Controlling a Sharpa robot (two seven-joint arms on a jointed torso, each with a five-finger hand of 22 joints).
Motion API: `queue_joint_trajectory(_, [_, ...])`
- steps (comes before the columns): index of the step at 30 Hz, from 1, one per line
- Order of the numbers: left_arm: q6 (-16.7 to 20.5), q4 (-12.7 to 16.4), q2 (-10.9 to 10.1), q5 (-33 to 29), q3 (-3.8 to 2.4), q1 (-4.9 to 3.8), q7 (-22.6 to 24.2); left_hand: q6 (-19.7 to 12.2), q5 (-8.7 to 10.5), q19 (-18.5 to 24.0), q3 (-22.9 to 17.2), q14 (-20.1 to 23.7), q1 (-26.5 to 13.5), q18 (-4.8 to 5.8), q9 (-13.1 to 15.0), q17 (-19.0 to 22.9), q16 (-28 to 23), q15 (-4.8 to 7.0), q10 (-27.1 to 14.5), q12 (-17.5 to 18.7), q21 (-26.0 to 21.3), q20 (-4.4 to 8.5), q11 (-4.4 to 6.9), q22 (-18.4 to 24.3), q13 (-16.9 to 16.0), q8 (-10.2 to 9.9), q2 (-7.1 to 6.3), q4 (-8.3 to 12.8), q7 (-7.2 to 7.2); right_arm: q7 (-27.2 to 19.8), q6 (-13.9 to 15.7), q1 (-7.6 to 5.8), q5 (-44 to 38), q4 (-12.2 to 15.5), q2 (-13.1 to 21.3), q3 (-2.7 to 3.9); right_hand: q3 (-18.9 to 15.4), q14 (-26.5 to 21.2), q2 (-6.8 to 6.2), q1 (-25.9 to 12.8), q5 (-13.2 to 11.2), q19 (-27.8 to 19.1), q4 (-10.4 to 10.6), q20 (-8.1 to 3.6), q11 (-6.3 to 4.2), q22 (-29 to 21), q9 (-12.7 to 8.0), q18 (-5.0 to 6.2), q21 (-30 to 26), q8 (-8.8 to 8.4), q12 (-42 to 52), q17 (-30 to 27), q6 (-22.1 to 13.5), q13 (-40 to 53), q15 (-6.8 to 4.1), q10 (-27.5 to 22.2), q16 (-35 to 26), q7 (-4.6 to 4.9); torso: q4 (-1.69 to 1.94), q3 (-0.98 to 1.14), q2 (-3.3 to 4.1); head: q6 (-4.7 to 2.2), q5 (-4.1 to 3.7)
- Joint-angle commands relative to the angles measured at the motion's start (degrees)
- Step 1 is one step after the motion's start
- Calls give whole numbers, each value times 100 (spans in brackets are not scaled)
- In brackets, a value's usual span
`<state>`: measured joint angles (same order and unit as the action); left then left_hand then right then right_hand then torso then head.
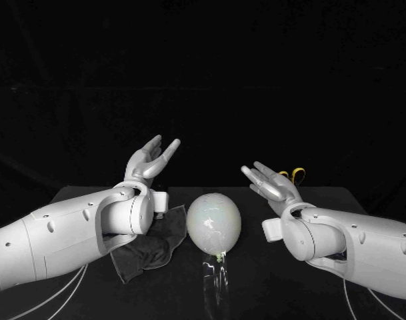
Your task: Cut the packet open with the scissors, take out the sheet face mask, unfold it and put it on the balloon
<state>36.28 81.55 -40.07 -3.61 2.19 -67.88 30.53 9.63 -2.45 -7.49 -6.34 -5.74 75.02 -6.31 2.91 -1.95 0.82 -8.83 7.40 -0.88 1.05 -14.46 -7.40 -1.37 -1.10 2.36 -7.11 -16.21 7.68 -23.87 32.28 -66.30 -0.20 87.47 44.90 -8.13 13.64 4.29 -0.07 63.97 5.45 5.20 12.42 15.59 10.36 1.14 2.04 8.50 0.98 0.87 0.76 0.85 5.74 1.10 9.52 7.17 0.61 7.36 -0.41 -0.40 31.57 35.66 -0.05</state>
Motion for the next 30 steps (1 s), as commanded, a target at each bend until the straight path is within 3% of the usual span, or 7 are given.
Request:
queue_joint_trajectory(1, [-353, -2, 14, -119, -2, -9, 192, 73, -36, -26, -17, -25, 289, -100, 17, -14, 30, -62, 12, -28, 39, -88, -62, -13, -10, 47, -25, -81, 261, 331, -951, -74, -201, -30, 2, -71, 56, 48, 14, 312, 68, 13, 32, 96, 110, 13, 29, 142, 33, 46, 52, 17, 96, 18, 96, 90, 36, 624, -1, 0, 1, 1, 0])
queue_joint_trajectory(5, [-353, -2, 14, -119, -2, -9, 192, 76, -37, -23, -18, -29, 295, -111, 18, -16, 32, -69, 20, -30, 40, -87, -69, -14, -12, 48, -18, -80, 269, 375, -1064, -110, -215, -45, 2, -117, 33, 97, 31, 370, 86, 16, 28, 98, 130, 17, 49, 135, 41, 66, 62, 28, 161, 26, 111, 161, 47, 650, -1, 0, 1, 1, 0])
queue_joint_trajectory(11, [-489, 18, -96, -127, 0, -10, 191, 132, -36, -22, -36, -76, 324, -171, 36, -31, 48, -99, 92, -46, 51, -117, -136, -20, -24, 69, 30, -78, 332, -96, -470, -120, -571, -47, 139, -117, 23, 509, 67, 674, 275, 267, -96, 102, 204, 87, 173, 92, 166, 203, 123, 110, 574, 73, 179, 681, 145, 737, -36, 2, -3, -1, -5])
queue_joint_trajectory(18, [-643, 175, -252, -158, 4, -11, 481, 1010, -48, -1007, -270, -1299, 563, -76, 282, -379, 468, -575, 1155, -319, 429, -268, -414, -244, -175, 418, 402, -7, 601, -329, -133, -125, -715, -25, 223, -115, 79, 1123, 57, 936, 413, 591, -277, 94, 253, 169, 329, 43, 339, 399, 183, 218, 1140, 123, 220, 1386, 286, 775, -49, 9, 14, 4, -21])
queue_joint_trajectory(21, [-697, 236, -322, -162, 5, -11, 550, 1926, -40, -2130, -308, -2482, 702, 29, 530, -678, 925, -416, 2288, -630, 887, -211, -624, -482, -310, 811, 427, 16, 719, -382, -31, -129, -835, 22, 292, -114, 118, 1562, 38, 1035, 418, 836, -367, 99, 287, 227, 421, 17, 463, 524, 236, 294, 1485, 155, 254, 1840, 404, 793, -47, 12, 13, 12, -42])
queue_joint_trajectory(24, [-784, 292, -401, -162, 7, -12, 560, 2623, -36, -2818, -312, -3445, 817, 6, 712, -894, 1281, -340, 3258, -817, 1176, -235, -617, -597, -359, 1110, 406, 20, 682, -402, 23, -137, -1009, 120, 386, -112, 171, 2167, -9, 1166, 404, 1159, -494, 110, 373, 298, 530, -62, 623, 681, 326, 396, 1910, 198, 332, 2485, 575, 827, -52, 13, 17, 12, -60])
queue_joint_trajectory(30, [-924, 426, -559, -147, 10, -12, 498, 3425, -37, -3551, -321, -4233, 1027, -326, 886, -1051, 1607, -93, 4284, -933, 1508, -196, -427, -683, -325, 1429, 352, 46, 645, -335, 25, -203, -1404, 379, 650, -108, 402, 3682, -117, 1505, 401, 2836, -834, 106, 317, 653, 761, -14, 1422, 1039, 579, 640, 2894, 288, 270, 4097, 1022, 874, -47, 19, 36, 9, -147])
